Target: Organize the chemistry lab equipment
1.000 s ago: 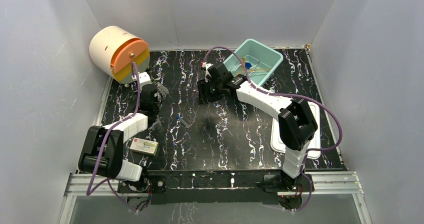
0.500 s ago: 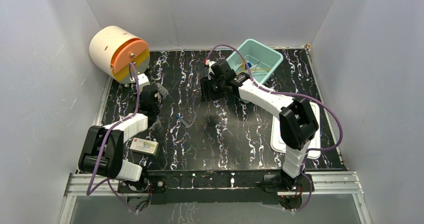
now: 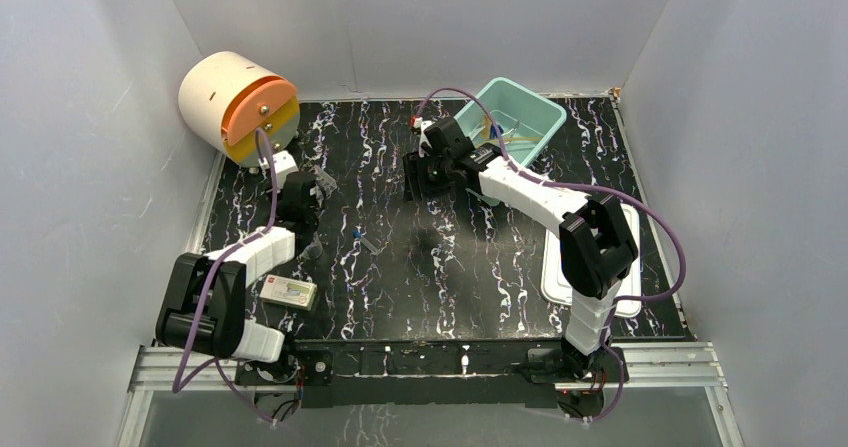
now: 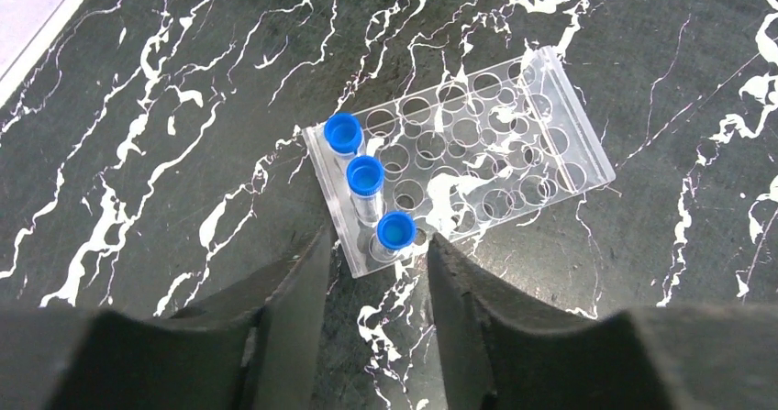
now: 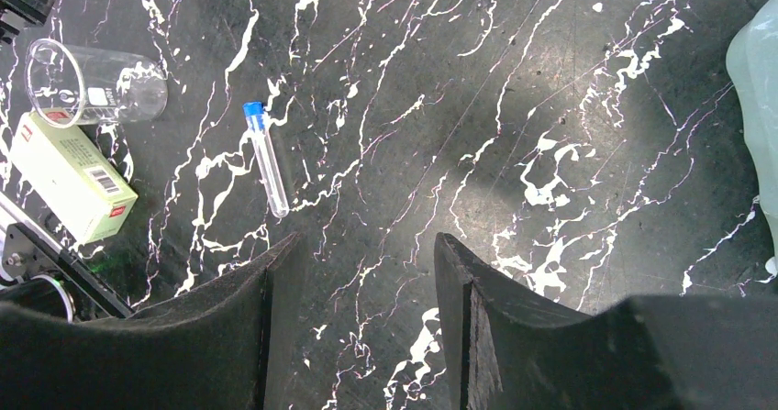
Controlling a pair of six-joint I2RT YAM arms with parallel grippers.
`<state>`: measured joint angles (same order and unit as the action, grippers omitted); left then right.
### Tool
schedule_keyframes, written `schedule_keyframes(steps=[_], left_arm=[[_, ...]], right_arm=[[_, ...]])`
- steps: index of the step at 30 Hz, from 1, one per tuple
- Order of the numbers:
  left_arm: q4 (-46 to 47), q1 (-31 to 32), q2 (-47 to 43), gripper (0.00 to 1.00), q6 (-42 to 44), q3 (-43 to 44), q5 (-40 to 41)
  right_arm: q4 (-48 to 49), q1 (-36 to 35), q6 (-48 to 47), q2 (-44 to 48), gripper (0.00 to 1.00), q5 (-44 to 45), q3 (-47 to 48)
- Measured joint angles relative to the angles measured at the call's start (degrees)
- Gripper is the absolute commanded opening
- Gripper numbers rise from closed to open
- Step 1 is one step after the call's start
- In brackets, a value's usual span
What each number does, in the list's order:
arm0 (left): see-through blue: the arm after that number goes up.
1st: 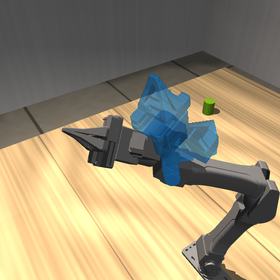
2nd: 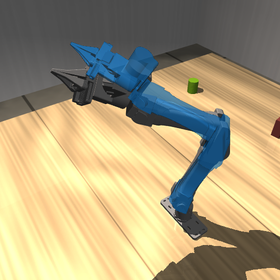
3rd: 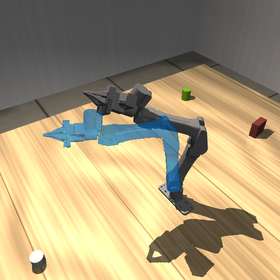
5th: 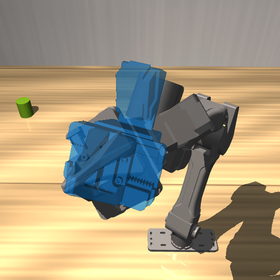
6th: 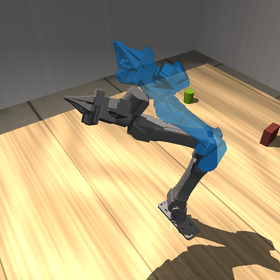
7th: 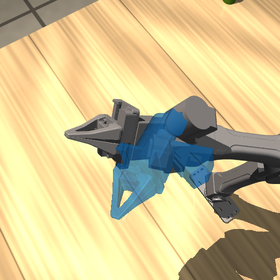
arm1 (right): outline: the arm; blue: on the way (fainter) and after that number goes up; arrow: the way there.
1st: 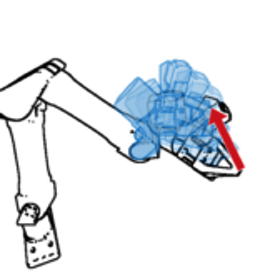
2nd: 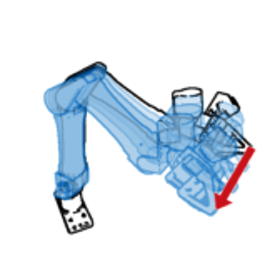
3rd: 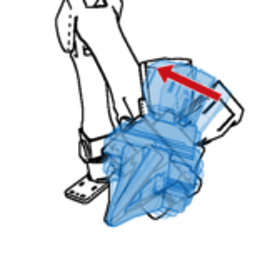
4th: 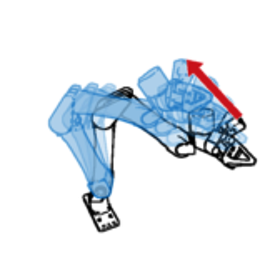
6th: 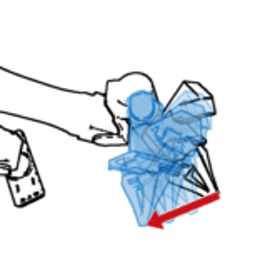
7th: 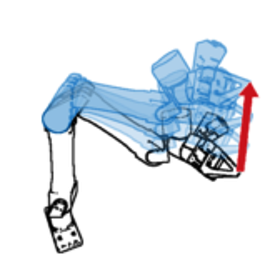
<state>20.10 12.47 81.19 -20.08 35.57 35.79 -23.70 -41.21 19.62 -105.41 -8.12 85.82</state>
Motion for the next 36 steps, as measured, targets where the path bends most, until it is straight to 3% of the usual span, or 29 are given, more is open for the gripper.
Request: schedule_keyframes(steps=[4,9,17,23,28,36], left_arm=[[-4.2,0.0,-1.7,0.66,-1.2,0.9,-0.1],[-12.0,0.0,-7.0,0.76,-3.4,5.9,-0.4],[-28.6,0.0,-17.0,0.81,-6.8,20.0,-3.1],[-39.7,0.0,-19.2,0.82,-9.6,28.1,-11.6],[-48.1,0.0,-19.6,0.86,-12.6,33.2,-15.9],[-56.7,0.0,-19.5,0.89,-15.1,43.8,-16.8]], right_arm=[[0.0,0.0,0.0,0.0,0.61,0.0,0.0],[0.4,0.0,0.0,0.4,0.63,-0.2,-0.5],[1.6,-1.0,-0.4,2.1,0.65,0.5,-2.8],[0.9,-8.3,-1.8,1.4,0.65,5.1,-1.9],[-0.2,-15.1,-2.1,-5.0,0.65,8.8,3.8],[-6.6,-20.1,-3.3,-16.7,0.6,14.2,12.8]])
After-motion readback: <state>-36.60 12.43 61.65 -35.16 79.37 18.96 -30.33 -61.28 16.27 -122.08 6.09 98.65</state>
